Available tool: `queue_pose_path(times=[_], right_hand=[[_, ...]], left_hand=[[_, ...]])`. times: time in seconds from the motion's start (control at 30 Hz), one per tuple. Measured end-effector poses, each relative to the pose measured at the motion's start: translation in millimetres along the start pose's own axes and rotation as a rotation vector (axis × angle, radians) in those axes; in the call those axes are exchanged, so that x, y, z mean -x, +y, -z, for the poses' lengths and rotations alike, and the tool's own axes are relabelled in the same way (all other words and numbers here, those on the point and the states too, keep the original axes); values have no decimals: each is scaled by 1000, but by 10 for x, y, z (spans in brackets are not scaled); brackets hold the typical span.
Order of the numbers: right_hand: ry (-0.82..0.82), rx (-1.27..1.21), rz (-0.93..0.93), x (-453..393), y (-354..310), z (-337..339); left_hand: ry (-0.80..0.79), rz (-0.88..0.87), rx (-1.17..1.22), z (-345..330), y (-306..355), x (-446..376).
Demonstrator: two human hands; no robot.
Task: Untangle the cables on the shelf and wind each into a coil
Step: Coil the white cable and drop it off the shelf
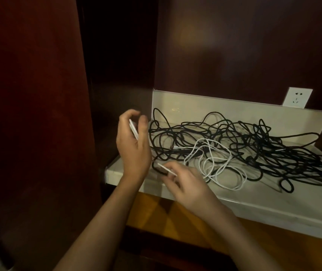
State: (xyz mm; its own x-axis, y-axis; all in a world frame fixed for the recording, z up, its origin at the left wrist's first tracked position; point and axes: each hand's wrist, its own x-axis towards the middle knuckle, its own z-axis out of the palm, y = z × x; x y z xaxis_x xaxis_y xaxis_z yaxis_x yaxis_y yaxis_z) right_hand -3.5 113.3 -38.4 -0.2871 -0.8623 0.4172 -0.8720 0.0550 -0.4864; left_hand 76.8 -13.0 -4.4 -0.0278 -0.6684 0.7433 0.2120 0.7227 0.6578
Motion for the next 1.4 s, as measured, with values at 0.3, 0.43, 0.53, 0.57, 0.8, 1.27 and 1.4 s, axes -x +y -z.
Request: queue_pose_path(times=[0.3,0.43,0.53,0.57,0.8,1.27,1.4], right_hand=[[97,167,352,-89,18,471],[160,7,324,-195,-48,579],[210,-51,248,-310,-54,622],[201,-108,210,-333,-52,623],[35,-454,-17,-165,295,483],[80,-532,-46,82,-162,47],[146,-495,-22,47,-93,-43]], left_hand=[[-697,-13,-326,87,-95,142],[-1003,357,41,155,200,132],[-1129,368,143,184,376,153],[-1127,384,191,190,364,151],[-890,678,419,286,137,183],[-290,968,969,83,356,192],[-231,1044,1136,90,368,226]])
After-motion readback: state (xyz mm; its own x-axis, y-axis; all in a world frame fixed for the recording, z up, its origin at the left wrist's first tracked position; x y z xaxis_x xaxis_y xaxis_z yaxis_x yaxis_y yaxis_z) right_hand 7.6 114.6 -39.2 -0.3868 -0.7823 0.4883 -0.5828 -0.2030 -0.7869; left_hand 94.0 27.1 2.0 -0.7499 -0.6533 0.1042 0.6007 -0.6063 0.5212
